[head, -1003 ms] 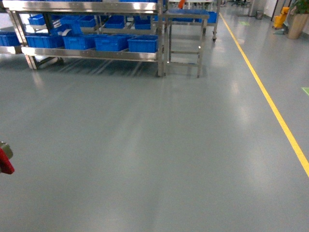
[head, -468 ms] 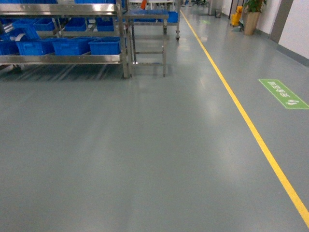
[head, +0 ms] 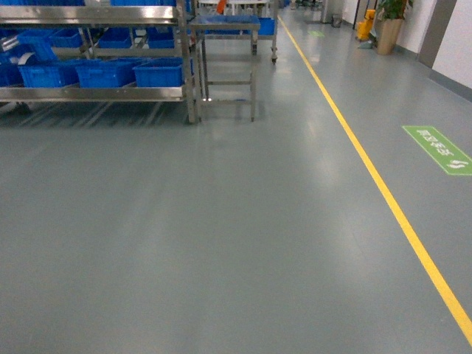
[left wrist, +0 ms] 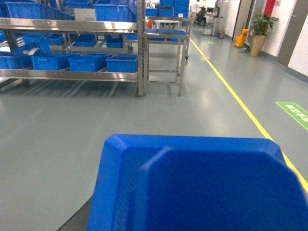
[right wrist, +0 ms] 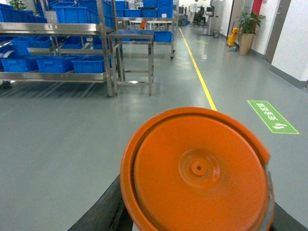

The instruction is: Sort blue parts and orange caps into right shelf containers

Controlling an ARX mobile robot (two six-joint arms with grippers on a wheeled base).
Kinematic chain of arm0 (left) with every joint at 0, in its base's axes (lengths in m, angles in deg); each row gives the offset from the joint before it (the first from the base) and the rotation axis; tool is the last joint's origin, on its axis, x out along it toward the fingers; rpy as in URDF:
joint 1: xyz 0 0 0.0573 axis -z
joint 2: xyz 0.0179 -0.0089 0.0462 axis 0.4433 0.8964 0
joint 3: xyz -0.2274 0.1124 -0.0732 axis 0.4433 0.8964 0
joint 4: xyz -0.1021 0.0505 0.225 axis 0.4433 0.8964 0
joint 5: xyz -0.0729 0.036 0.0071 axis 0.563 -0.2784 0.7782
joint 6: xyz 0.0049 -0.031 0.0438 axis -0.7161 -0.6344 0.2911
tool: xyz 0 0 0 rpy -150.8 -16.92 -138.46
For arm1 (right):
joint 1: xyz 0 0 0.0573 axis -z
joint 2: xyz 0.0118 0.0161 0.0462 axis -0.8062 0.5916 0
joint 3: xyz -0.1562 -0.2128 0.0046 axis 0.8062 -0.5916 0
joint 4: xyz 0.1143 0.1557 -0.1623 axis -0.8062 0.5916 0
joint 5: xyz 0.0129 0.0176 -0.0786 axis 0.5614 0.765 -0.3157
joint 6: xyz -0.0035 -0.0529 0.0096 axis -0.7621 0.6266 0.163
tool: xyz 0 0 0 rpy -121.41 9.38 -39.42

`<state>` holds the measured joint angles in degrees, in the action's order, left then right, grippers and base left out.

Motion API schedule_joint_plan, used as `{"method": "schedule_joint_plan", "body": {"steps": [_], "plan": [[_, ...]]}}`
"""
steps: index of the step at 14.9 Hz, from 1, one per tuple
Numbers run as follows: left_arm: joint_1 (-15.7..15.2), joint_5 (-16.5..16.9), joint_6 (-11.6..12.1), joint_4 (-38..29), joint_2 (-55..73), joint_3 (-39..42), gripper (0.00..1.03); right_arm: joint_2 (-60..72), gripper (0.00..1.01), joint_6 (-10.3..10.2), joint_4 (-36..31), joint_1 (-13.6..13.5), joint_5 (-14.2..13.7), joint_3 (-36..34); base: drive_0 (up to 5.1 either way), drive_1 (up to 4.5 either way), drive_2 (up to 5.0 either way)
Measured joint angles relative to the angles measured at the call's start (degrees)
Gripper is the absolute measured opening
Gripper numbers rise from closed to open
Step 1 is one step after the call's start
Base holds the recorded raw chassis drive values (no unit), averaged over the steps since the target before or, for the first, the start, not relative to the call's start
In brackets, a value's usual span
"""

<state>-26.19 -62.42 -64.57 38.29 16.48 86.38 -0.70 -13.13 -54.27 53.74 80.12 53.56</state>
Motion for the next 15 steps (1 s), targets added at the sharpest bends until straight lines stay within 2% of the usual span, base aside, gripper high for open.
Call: {"method": "schedule_joint_plan", "body": {"steps": [15], "plan": [[0.00, -0.02, 0.00, 0.00, 0.00, 0.00, 0.42, 0.00, 0.43, 0.00, -0.20, 0.00, 0.02, 0.00, 0.0, 4.23, -4.3]]}}
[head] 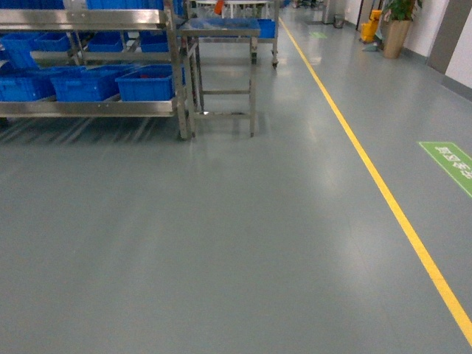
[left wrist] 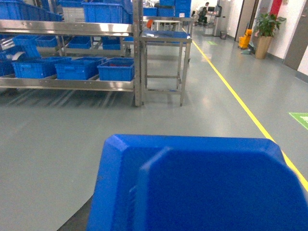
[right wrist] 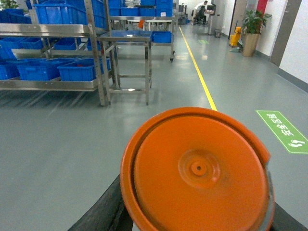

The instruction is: Sort blue parts and orange caps into right shelf containers

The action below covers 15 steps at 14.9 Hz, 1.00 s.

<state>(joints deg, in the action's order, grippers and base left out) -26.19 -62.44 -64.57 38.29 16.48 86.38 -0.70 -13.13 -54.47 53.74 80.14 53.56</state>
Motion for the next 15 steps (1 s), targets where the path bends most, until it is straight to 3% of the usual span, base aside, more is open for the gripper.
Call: {"method": "schedule_joint_plan", "body": {"steps": [15], "plan": [[0.00, 0.04, 0.00, 0.02, 0.00, 0.00, 0.42, 0.00, 0.43, 0.00, 0.31, 0.00, -0.02, 0.00, 0.0, 4.25, -4.3]]}}
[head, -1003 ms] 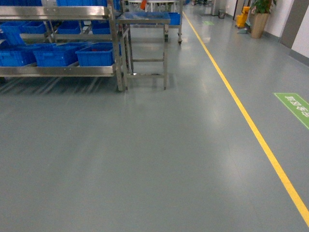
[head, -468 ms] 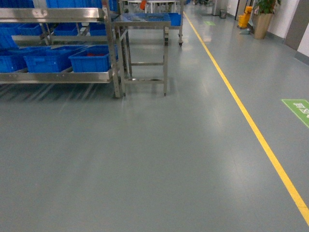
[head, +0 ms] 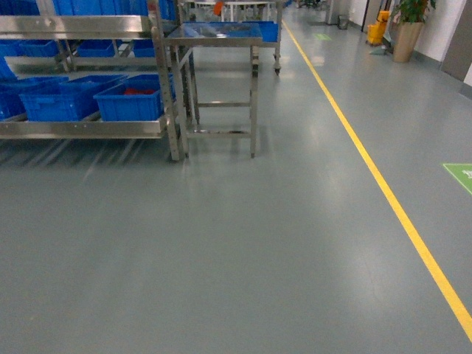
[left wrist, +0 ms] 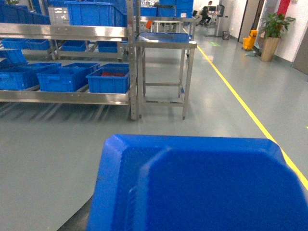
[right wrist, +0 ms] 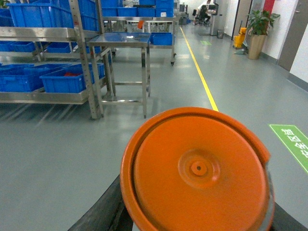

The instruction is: Sort blue parts and orange caps into right shelf containers

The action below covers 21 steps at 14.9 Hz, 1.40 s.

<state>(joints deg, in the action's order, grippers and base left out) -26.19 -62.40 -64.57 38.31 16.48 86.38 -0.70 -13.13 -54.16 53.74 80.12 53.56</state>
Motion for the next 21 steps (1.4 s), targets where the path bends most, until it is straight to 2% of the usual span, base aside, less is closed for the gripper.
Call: {"method": "schedule_joint_plan", "body": {"steps": [21], "plan": [[0.00, -0.09, 0.00, 0.15, 0.00, 0.00, 0.42, 0.00, 0.43, 0.00, -0.09, 0.00, 0.00, 0.00, 0.0, 4.22, -4.3]]}}
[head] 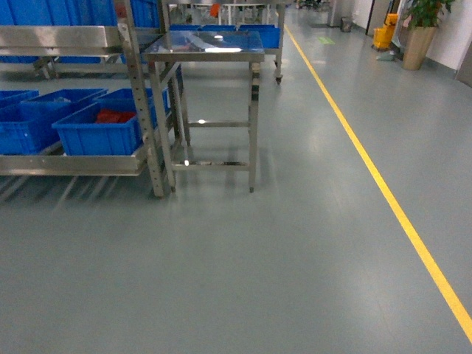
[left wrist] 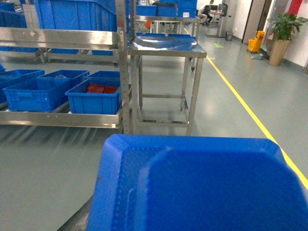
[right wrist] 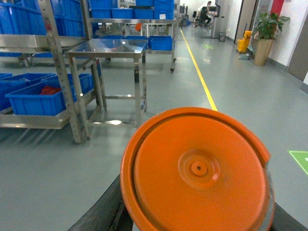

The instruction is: Sort blue parts and orange caps into right shelf containers

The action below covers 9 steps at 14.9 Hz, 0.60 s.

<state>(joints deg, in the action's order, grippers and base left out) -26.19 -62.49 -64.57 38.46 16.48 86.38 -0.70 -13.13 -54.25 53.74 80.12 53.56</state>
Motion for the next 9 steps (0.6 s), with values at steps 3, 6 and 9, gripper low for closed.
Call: {"method": "schedule_joint_plan", "body": {"steps": [3, 6, 9], "plan": [[0.00, 0.09, 0.00, -0.31, 0.00, 0.00, 0.42, 0.00, 0.43, 0.00, -0.02, 0.00, 0.00, 0.00, -0.1, 4.21, -4.3], [0.00, 0.04, 0.00, -0.04, 0.00, 0.00, 0.42, 0.00, 0.43, 0.00, 0.07, 0.00, 0.00, 0.00, 0.0, 4.27, -4.3], [0.00, 0.02, 0.00, -0.17, 0.00, 0.00, 0.42, 0.00, 0.43, 0.00, -0.20, 0.00, 0.02, 0.00, 0.0, 4.25, -4.3]]}}
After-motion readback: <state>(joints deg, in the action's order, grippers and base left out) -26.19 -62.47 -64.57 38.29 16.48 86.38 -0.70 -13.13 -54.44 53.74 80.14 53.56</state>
